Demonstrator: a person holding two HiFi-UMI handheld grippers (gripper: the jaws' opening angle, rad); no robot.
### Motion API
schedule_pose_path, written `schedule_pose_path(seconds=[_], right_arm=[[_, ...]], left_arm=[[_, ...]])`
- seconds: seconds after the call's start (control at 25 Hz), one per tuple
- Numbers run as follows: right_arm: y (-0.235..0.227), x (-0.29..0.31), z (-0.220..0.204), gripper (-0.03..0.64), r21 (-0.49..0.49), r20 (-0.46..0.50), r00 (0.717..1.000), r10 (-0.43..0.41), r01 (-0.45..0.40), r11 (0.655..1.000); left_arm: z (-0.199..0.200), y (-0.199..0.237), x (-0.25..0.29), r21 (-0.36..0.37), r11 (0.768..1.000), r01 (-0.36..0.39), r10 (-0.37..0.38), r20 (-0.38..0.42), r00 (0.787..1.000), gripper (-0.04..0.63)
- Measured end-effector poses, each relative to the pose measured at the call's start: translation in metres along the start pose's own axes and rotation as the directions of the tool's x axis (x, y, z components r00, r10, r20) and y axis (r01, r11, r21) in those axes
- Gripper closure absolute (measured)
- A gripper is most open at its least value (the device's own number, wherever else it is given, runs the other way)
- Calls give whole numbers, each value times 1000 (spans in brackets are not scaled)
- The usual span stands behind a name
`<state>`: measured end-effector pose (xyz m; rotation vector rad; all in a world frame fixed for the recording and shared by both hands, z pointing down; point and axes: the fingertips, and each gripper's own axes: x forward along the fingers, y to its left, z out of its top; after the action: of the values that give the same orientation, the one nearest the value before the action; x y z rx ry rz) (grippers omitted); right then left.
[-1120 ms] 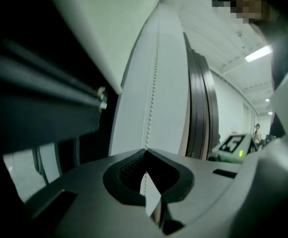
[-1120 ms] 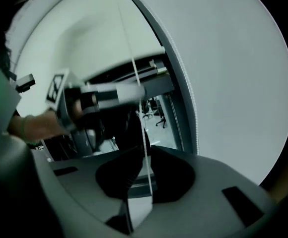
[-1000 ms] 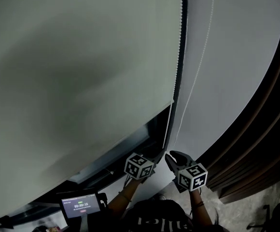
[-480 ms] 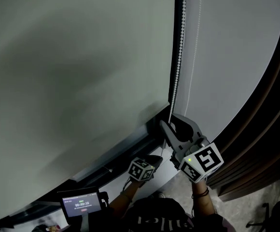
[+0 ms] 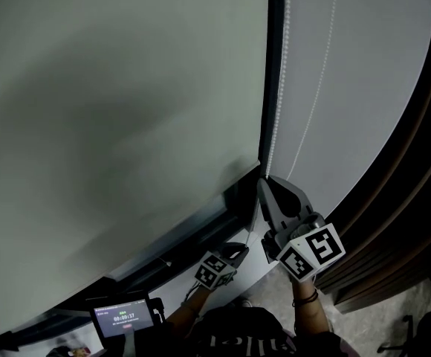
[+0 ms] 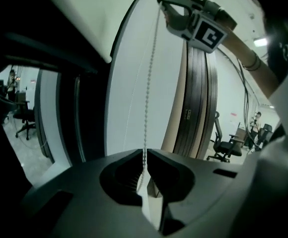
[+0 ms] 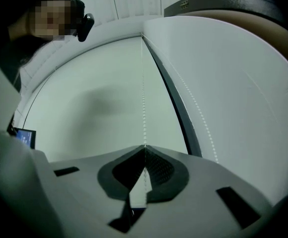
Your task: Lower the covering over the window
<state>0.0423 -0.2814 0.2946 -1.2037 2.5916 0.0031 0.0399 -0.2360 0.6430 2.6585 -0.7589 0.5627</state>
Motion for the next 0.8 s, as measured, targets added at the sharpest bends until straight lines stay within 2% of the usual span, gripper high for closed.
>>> schedule_pose_path(seconds=[0.12,0.28,0.44,0.64,0.8], right_arm=[[-18,-6,-39,604,-29,-110,993,-44,41,999],[-46,-32,-129,604,64,-270,957,-111,132,989],[-56,-62,-211,604,102,-437,889,-135,198,975],[-45,-85,-272,604,118,-562,818,-126,230,966],[-28,-106,-321,604,122,-679,727,-100,246,962]], left_arm=[[37,-1,-5,-19,1000,-5,8,143,990,583],[100,4,-25,27,999,-35,26,279,960,580],[171,-3,-47,65,998,-24,-6,427,904,534],[257,-38,-80,163,986,39,-125,557,821,512],[307,-53,-105,231,973,5,-149,611,778,512]])
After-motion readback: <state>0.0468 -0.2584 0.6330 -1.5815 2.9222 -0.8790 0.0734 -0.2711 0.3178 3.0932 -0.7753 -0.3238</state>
